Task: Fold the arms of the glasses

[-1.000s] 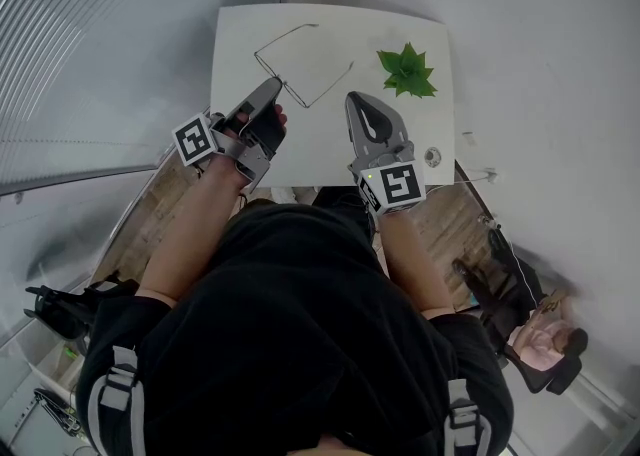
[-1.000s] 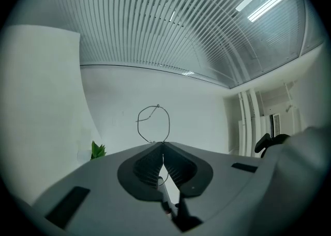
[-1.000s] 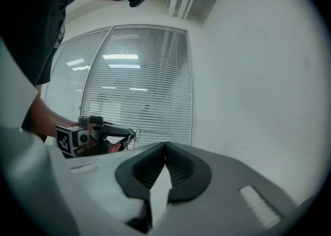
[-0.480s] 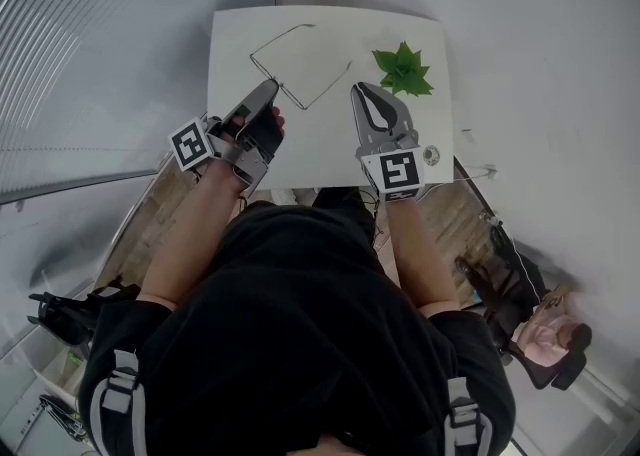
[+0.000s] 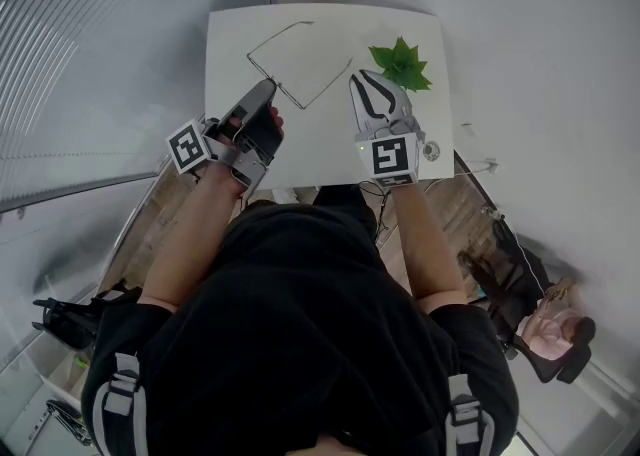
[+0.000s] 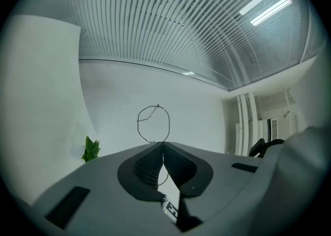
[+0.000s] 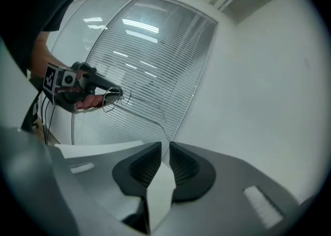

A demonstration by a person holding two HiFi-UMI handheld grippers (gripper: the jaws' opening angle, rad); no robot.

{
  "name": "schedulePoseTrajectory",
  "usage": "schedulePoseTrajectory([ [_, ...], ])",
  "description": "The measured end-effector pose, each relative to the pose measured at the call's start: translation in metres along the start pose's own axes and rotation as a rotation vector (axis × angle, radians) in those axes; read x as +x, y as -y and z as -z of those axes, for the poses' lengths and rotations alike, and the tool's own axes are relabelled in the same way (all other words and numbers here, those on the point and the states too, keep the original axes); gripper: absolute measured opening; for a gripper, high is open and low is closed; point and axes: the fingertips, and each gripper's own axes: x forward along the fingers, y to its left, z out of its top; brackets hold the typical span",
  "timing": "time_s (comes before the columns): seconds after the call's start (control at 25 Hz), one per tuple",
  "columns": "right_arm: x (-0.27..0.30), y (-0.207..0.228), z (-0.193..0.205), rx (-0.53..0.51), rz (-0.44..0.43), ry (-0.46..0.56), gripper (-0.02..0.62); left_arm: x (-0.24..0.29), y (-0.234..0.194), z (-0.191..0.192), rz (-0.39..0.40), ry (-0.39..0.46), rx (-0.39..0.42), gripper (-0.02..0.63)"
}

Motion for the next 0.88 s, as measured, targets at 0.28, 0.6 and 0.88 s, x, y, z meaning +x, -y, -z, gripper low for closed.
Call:
schedulePoseTrajectory([
  [0.28, 0.009, 0.003, 0.006, -0.205, 0.034, -0.072, 0.071, 0.001, 0.002, 0.002, 0.007, -0.007, -0.011, 0.012],
  [0.6, 0.015, 0.006, 0.008, -0.384, 0.083, -0.122, 0.071, 0.004, 0.003, 0.007, 0.009, -0.017, -0.015, 0.012],
  [0.88, 0.017, 0.007, 0.010, -0.443, 0.088, -0.136, 0.057, 0.006, 0.002, 0.008, 0.006, -0.026, -0.021, 0.011],
])
